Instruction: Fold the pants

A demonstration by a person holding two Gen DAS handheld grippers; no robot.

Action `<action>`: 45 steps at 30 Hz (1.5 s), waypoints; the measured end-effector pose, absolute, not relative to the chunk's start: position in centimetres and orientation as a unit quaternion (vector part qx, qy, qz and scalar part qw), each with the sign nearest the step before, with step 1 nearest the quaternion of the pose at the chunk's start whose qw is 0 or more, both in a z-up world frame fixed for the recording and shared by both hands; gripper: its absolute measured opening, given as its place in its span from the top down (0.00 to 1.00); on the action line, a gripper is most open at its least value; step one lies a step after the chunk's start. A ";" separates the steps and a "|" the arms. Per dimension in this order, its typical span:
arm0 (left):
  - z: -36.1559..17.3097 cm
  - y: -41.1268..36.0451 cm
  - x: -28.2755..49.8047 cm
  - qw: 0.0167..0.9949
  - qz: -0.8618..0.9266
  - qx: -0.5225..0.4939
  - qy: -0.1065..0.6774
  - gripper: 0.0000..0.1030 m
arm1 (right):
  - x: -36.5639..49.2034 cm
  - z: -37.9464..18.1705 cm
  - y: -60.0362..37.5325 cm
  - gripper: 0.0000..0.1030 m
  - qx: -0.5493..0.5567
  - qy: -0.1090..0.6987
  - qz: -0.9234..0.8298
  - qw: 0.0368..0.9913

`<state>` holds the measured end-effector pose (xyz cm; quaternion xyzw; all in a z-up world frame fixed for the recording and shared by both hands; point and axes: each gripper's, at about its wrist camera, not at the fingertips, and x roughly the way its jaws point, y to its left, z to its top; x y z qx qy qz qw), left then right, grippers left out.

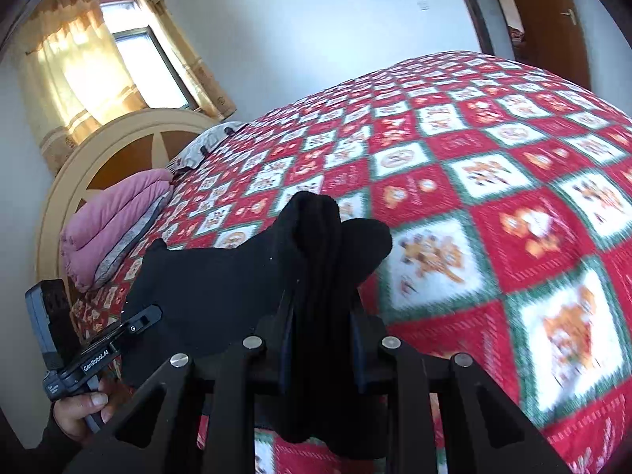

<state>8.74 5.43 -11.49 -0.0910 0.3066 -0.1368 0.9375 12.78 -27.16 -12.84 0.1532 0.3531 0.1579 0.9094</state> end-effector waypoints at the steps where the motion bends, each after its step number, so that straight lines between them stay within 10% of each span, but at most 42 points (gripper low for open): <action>1: -11.4 5.9 8.8 0.939 -0.131 -0.091 0.305 0.90 | 13.2 -12.7 -26.7 0.76 0.153 0.354 0.162 0.908; 45: -15.7 25.0 12.1 0.943 0.089 -0.147 0.285 0.88 | 35.1 -13.6 3.1 0.76 -0.014 0.413 0.294 0.861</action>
